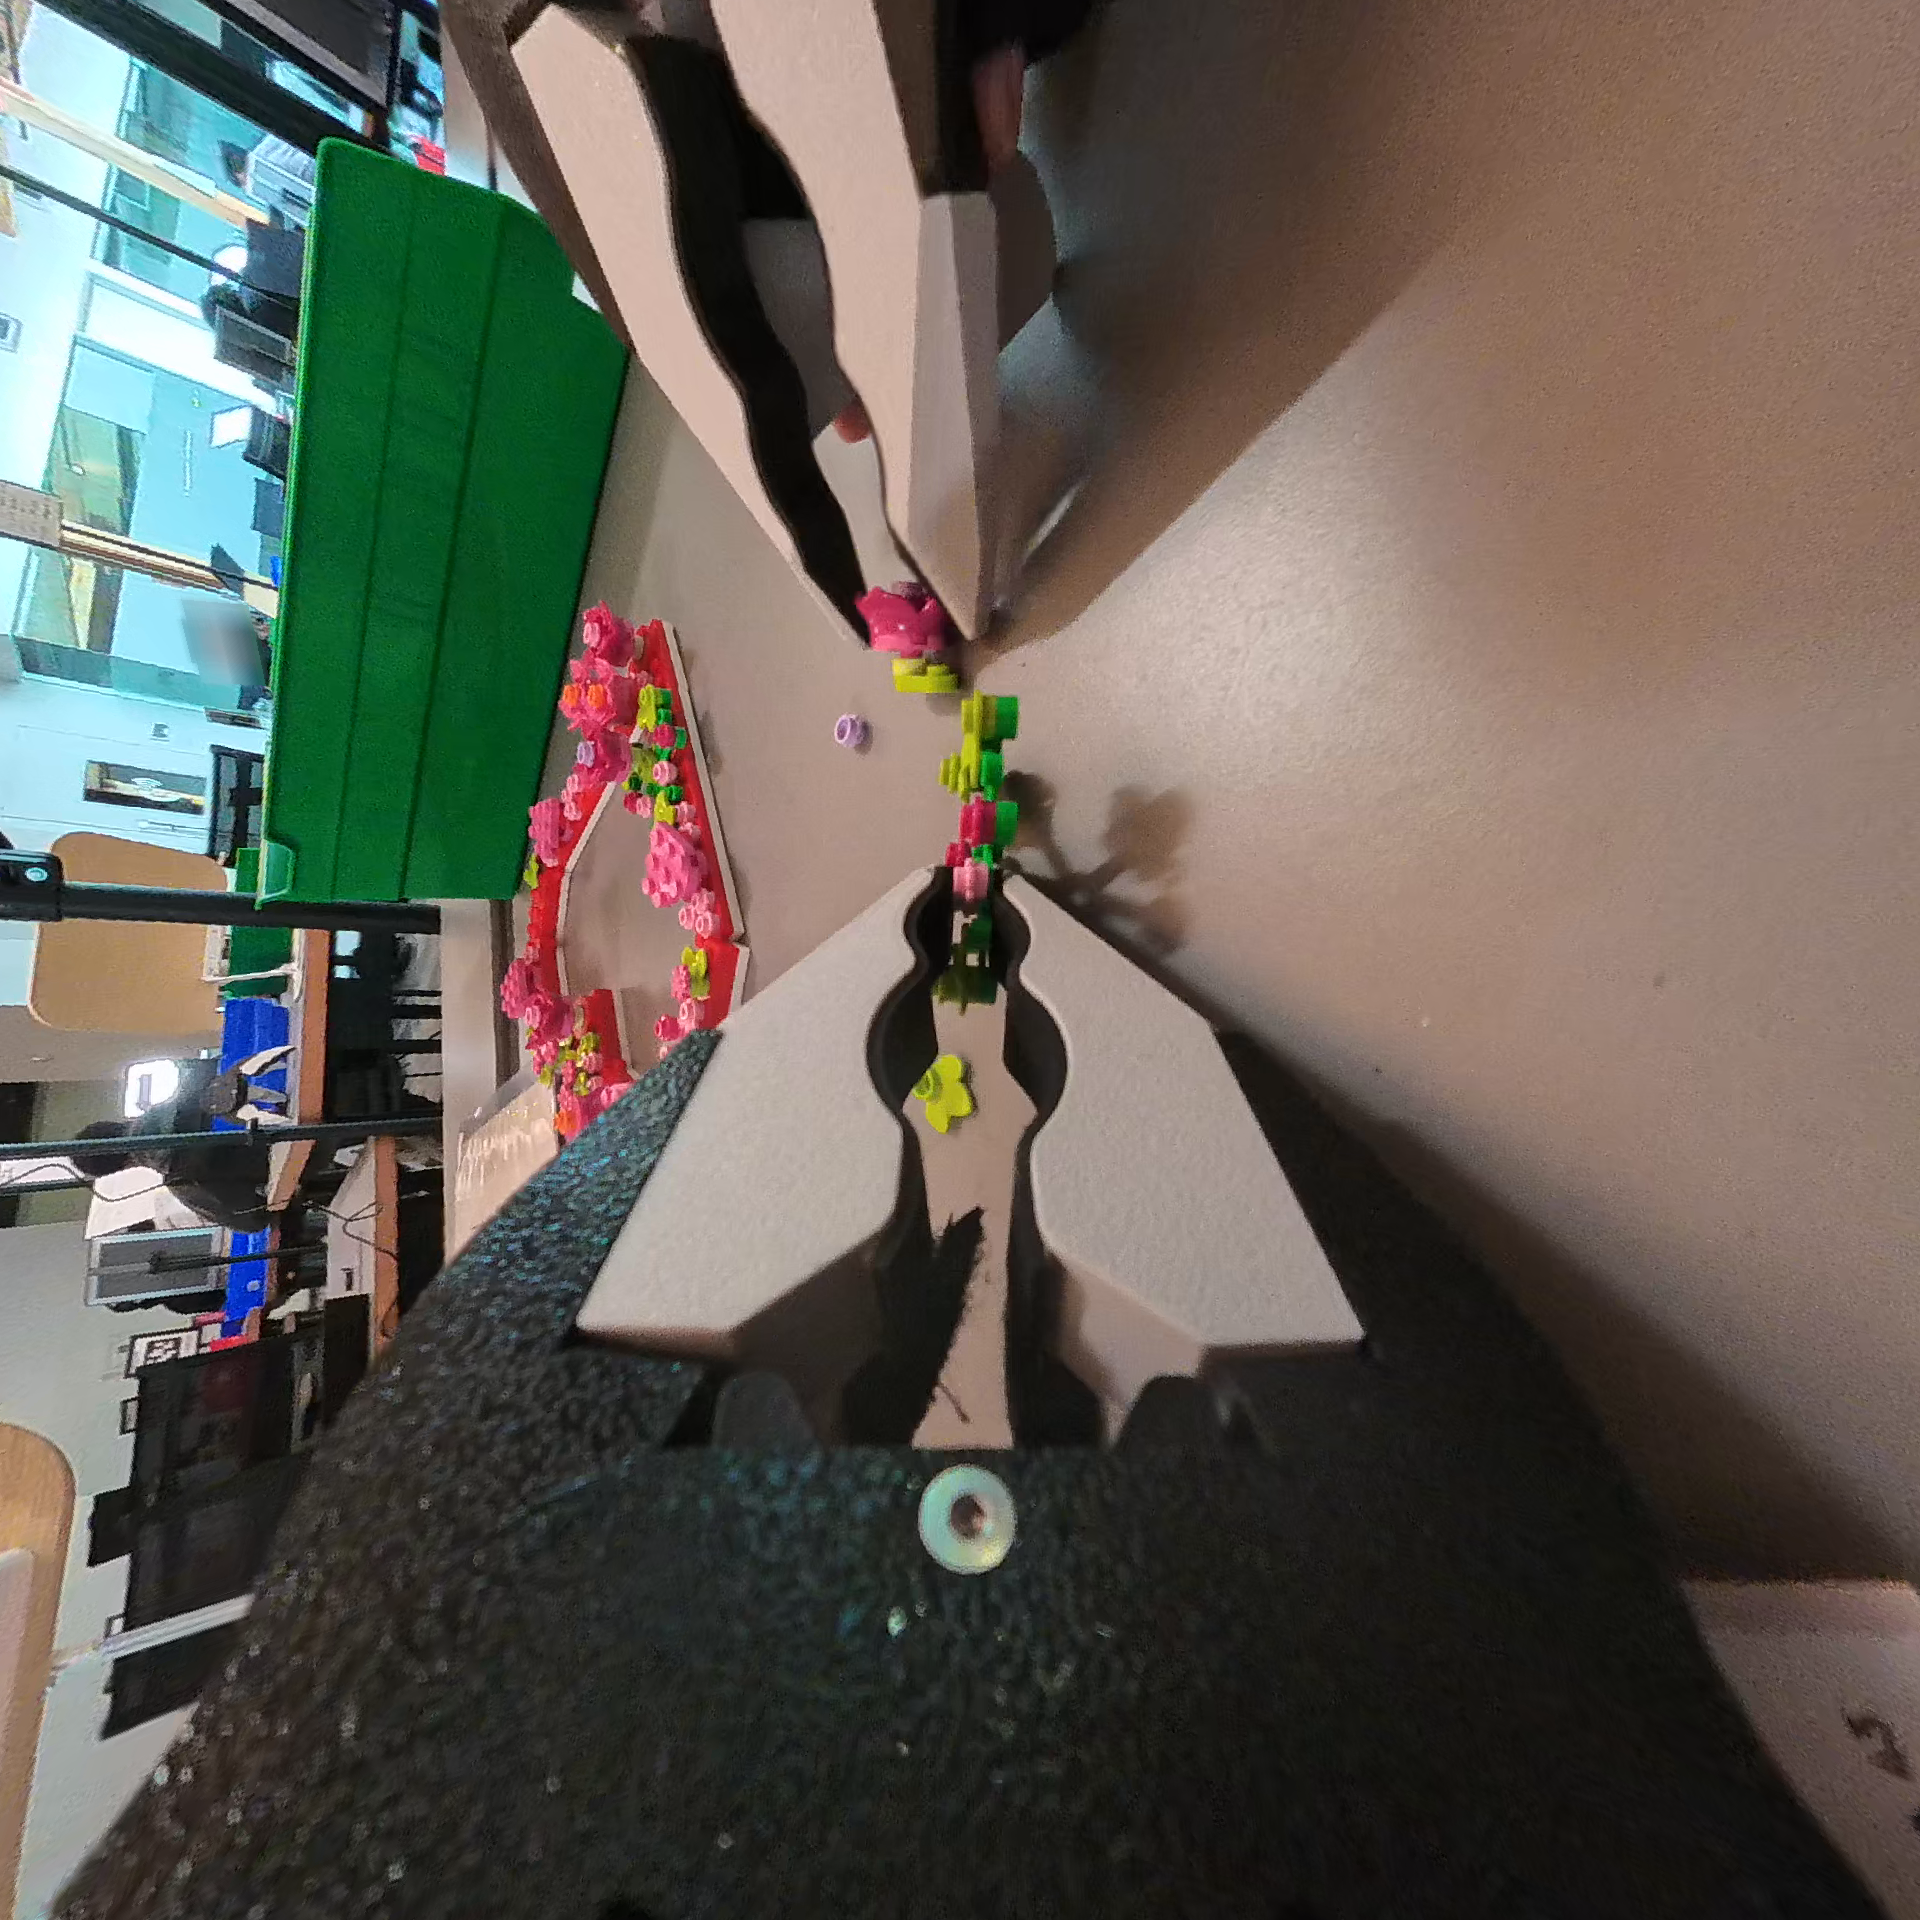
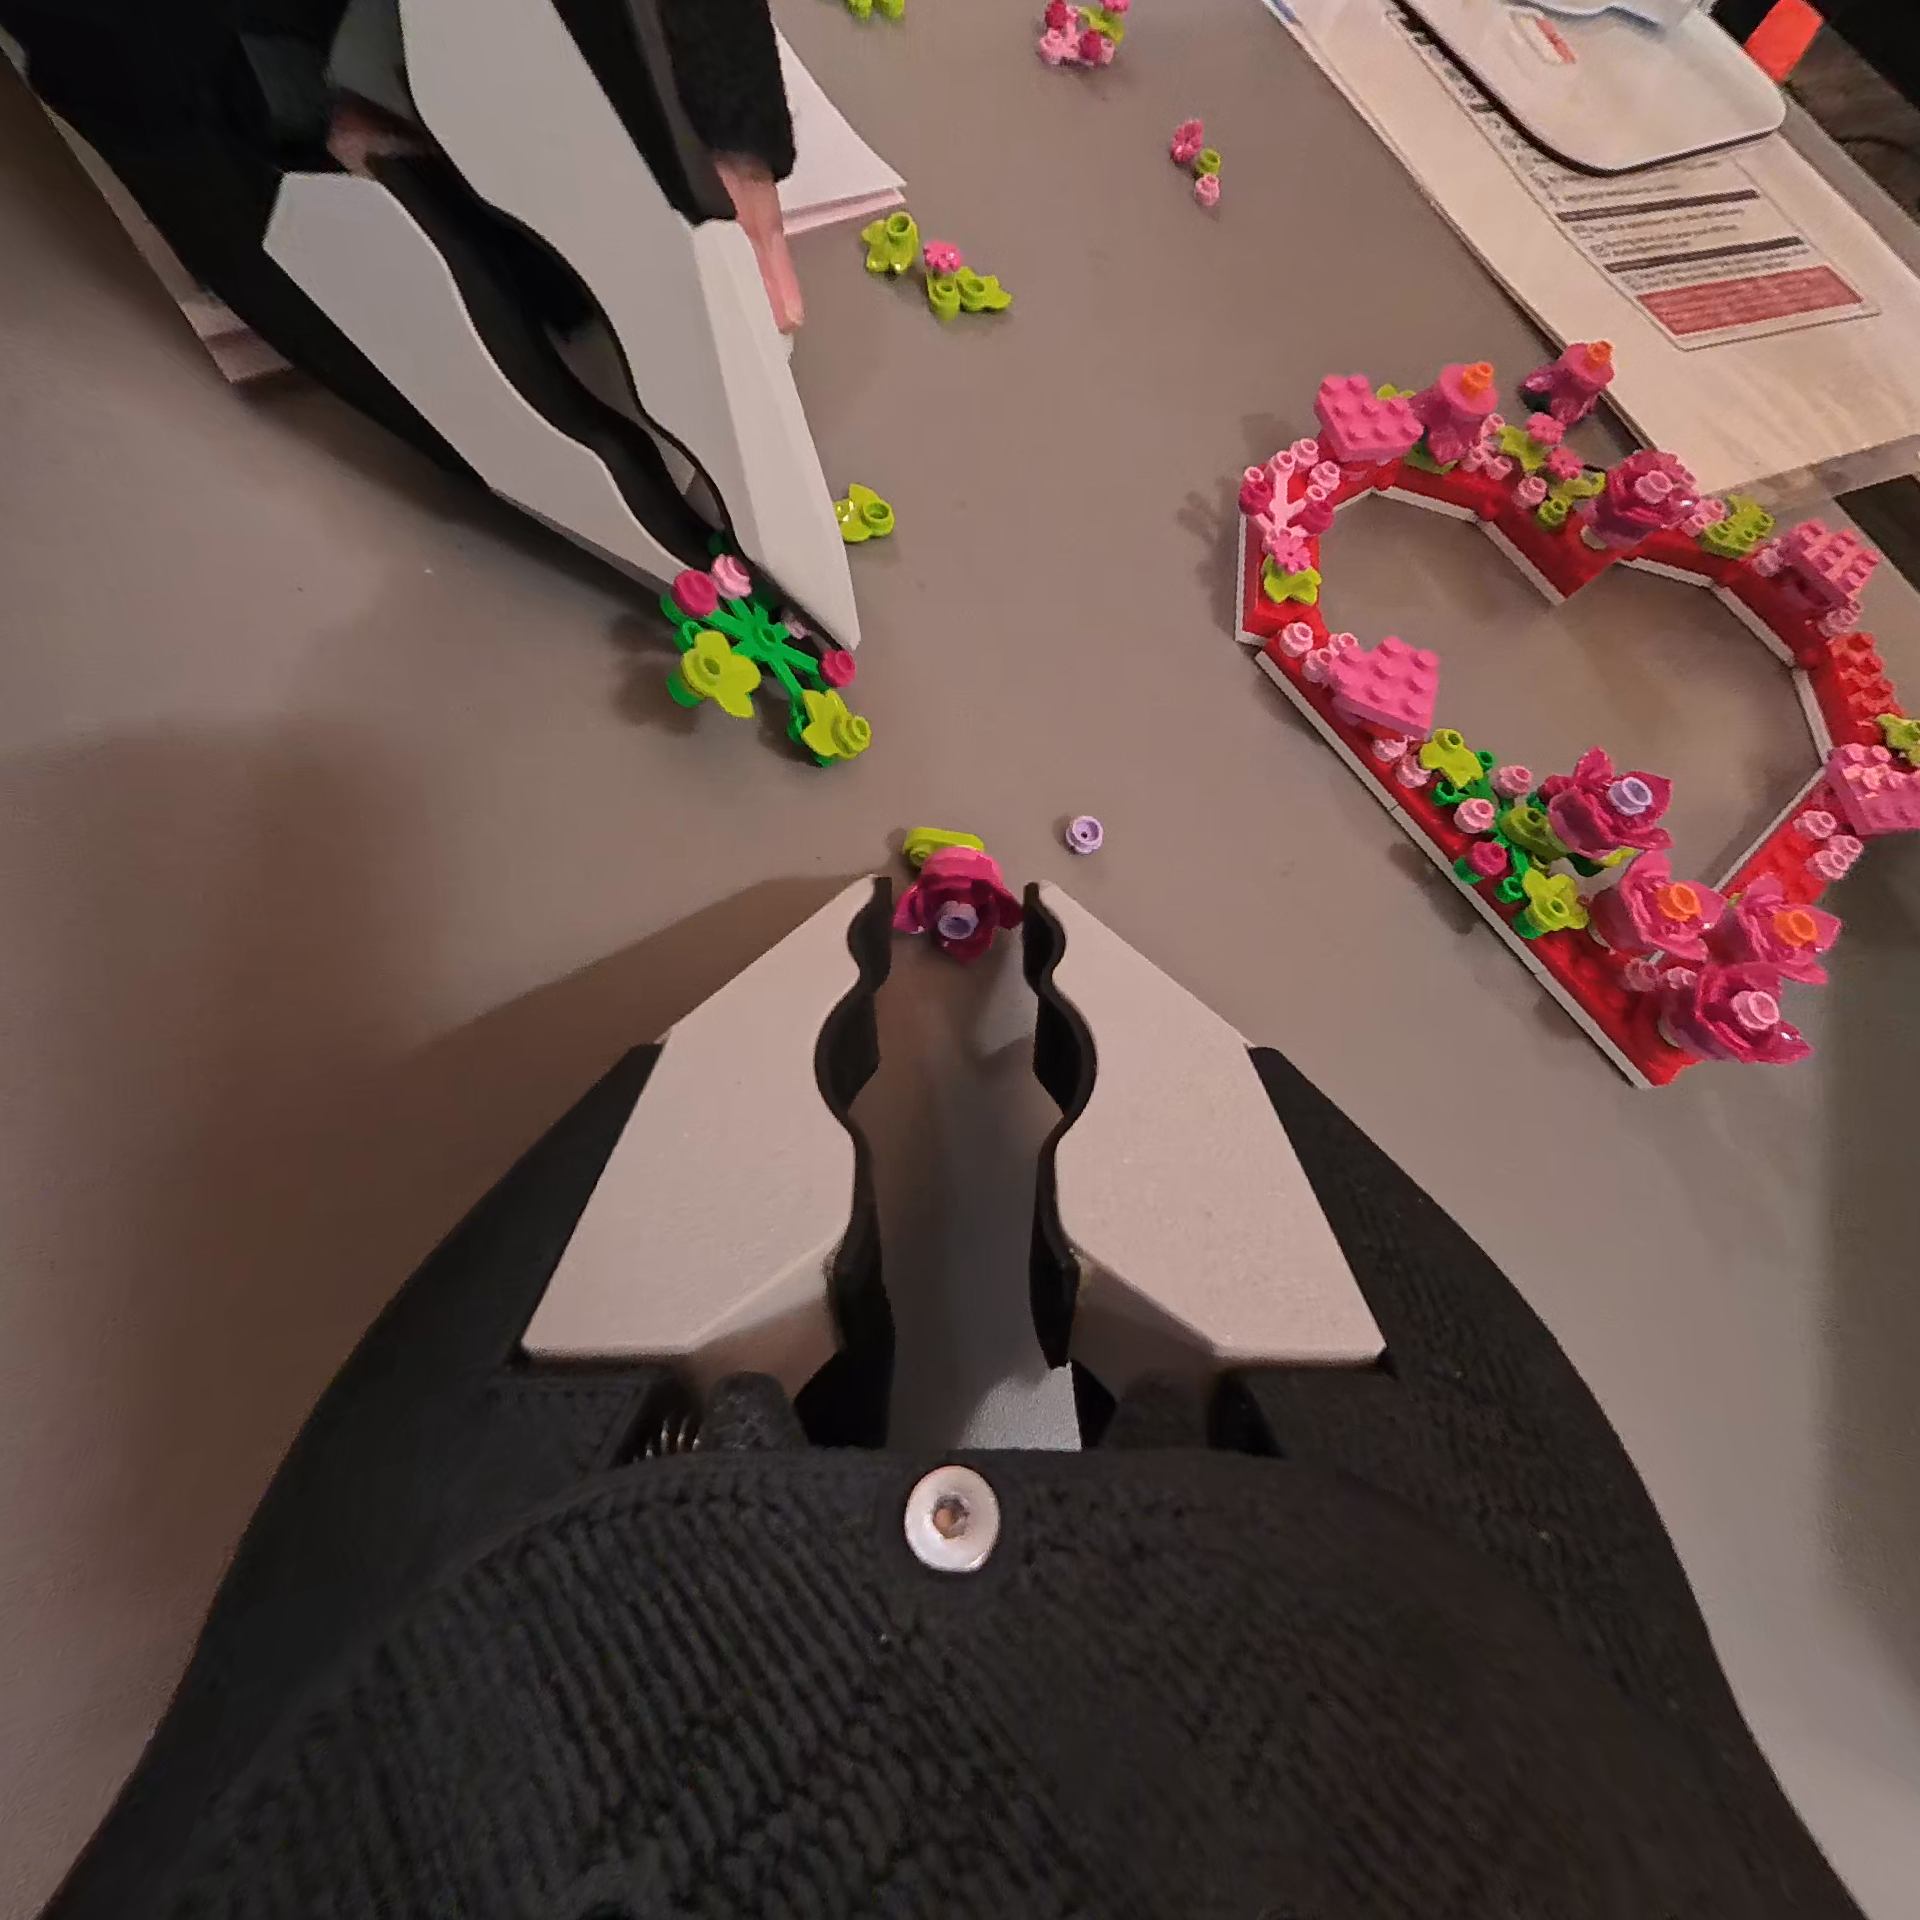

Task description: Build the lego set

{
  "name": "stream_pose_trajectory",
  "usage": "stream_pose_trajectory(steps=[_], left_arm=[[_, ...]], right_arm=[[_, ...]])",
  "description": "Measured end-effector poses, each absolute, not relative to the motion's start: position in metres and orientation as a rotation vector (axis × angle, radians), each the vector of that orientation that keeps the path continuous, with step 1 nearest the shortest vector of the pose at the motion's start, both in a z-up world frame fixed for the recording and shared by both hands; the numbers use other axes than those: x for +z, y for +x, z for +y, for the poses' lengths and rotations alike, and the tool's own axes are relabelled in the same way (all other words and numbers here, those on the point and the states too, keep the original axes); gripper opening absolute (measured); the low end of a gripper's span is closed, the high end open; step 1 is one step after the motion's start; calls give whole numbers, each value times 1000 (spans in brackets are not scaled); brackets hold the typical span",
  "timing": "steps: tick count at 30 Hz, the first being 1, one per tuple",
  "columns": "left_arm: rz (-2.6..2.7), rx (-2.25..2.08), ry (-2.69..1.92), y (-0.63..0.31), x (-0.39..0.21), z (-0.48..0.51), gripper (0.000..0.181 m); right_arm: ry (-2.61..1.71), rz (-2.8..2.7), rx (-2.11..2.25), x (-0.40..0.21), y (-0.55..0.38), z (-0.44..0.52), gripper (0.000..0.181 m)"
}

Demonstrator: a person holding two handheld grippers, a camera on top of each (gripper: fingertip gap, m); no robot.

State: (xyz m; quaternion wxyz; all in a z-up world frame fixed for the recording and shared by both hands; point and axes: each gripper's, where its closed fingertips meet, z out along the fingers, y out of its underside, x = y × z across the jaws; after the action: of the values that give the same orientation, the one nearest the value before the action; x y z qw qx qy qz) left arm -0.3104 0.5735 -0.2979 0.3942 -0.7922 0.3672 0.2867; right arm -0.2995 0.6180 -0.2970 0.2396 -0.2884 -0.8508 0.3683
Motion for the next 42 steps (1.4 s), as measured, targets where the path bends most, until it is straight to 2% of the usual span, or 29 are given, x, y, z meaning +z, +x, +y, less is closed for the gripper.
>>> stream_pose_trajectory(steps=[4, 12, 23, 42], left_arm=[[965, 752, -1992, -310, -298, 574, 4], [1079, 759, -1934, -300, -298, 572, 4], [1088, 844, -1881, -298, -298, 573, 4], [1070, 912, -1807, -295, -296, 576, 4]], right_arm=[[-660, -2318, 1054, -290, -296, 611, 23], [-124, -2194, 1010, -274, -286, 592, 22], [234, -1912, 871, -271, -282, 585, 23], [245, -1780, 849, -261, -289, 586, 22]])
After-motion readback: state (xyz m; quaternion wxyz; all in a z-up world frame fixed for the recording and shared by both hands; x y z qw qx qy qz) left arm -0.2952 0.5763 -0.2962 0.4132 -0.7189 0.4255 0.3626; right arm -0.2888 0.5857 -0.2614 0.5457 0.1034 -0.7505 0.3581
